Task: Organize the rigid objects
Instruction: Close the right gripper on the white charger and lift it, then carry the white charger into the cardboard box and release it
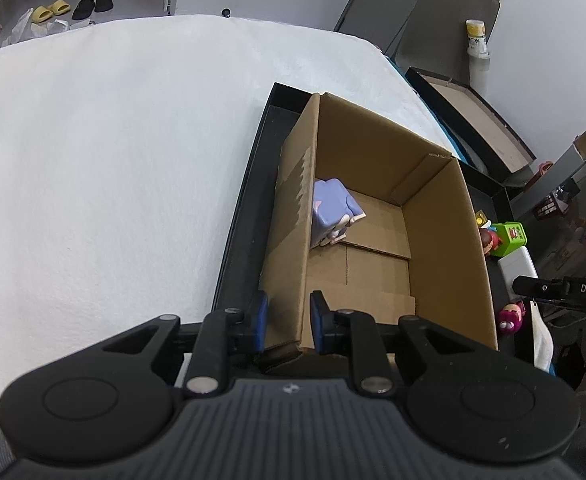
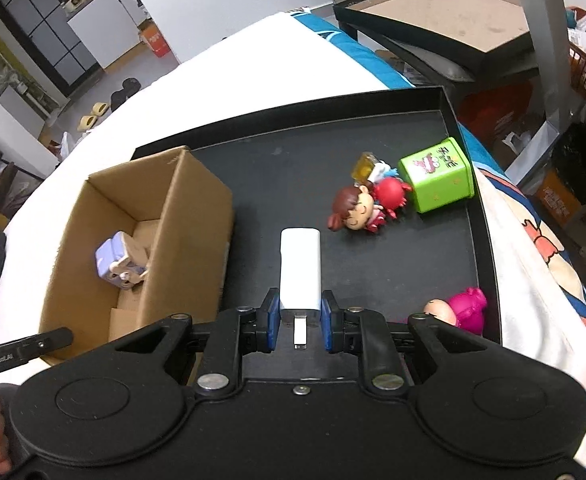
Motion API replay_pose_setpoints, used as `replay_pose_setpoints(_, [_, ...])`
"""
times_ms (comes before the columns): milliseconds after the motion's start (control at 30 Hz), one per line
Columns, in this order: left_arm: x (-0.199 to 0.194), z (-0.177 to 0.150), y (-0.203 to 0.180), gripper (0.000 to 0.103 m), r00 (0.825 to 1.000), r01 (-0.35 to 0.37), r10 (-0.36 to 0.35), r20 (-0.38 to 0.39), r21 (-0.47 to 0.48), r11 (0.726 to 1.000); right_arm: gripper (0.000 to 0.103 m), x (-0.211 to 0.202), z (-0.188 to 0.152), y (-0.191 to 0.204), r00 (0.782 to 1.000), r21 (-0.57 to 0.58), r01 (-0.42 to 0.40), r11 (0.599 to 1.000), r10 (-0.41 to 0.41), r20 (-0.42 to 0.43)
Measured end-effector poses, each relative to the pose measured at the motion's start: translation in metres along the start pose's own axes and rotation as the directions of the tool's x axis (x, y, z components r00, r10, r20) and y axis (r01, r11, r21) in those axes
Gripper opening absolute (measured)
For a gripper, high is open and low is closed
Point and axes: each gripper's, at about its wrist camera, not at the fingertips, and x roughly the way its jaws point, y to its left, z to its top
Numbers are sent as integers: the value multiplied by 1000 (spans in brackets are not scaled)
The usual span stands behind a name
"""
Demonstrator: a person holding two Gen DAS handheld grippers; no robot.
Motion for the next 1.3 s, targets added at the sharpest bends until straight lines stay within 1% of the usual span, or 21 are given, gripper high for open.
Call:
replay_pose_setpoints(167, [-1, 0, 1, 21, 1000, 13, -13, 12, -1, 1000, 20, -8, 4, 19, 1000, -49, 24, 999, -23, 15])
replay_pose_setpoints(400, [-2, 0, 5, 21, 999, 42, -42, 17, -6, 999, 21, -14, 13, 41, 999, -85, 42, 995, -40, 33])
replay_pose_setpoints(833, [-3, 0, 13, 21, 997, 79, -78, 24, -24, 997, 21, -13, 26, 91, 999, -146, 27, 989, -23, 31])
replay_pose_setpoints(1000, [-2, 0, 16, 21, 994, 104, -103, 22, -25, 994, 21, -15, 32, 109, 996, -183, 70, 981, -60, 63])
replay_pose_setpoints(1067, [-1, 0, 16, 21, 995, 102, -102, 21, -25, 994, 21, -16, 35, 112, 997, -184, 51, 982, -39, 67])
replay_pose_setpoints(1167, [0, 0, 17, 21, 993, 113, -112, 21, -32, 993, 21, -19, 39, 121, 996, -197, 57, 979, -42, 80])
replay_pose_setpoints(1300, [0, 0, 20, 21, 992, 124, -124, 21, -36, 992, 21, -14, 42, 133, 997, -216, 50, 975, -35, 75])
